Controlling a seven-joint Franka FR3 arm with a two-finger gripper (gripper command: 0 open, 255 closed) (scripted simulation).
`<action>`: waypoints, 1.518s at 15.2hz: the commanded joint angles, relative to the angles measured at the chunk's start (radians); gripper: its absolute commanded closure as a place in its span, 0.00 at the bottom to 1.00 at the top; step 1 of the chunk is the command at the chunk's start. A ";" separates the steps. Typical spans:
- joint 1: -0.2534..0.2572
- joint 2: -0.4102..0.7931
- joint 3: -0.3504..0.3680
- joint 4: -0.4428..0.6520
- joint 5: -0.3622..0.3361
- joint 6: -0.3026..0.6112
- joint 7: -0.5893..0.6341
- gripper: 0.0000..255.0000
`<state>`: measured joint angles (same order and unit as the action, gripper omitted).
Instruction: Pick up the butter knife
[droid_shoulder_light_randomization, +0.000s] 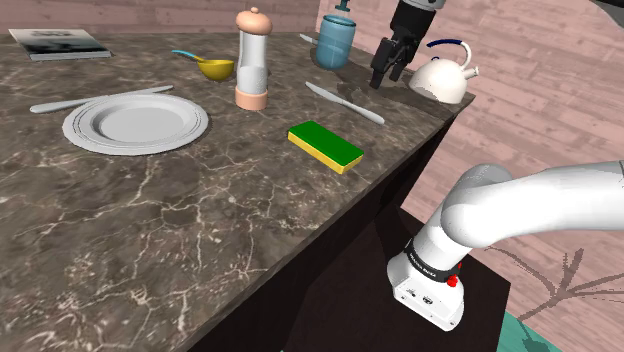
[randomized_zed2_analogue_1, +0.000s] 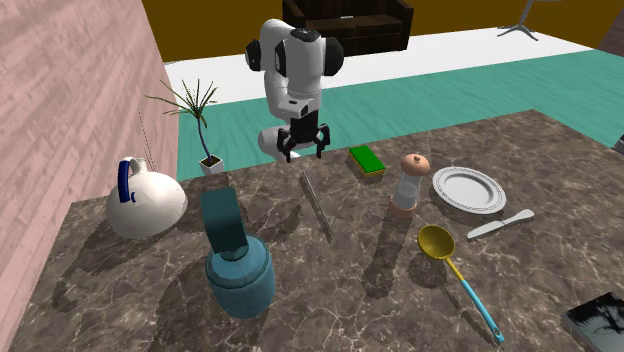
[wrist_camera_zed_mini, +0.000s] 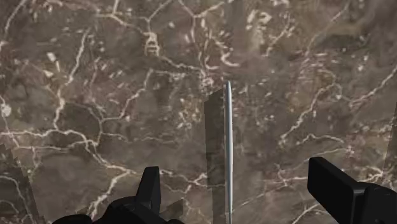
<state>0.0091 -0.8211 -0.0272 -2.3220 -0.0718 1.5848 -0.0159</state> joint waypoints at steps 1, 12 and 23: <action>0.000 0.000 0.000 0.000 0.000 0.000 0.000 0.00; 0.016 0.143 -0.006 -0.067 0.015 0.217 -0.002 0.00; 0.016 0.140 -0.007 -0.093 0.014 0.239 -0.001 1.00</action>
<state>0.0248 -0.6815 -0.0339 -2.4146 -0.0582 1.8237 -0.0173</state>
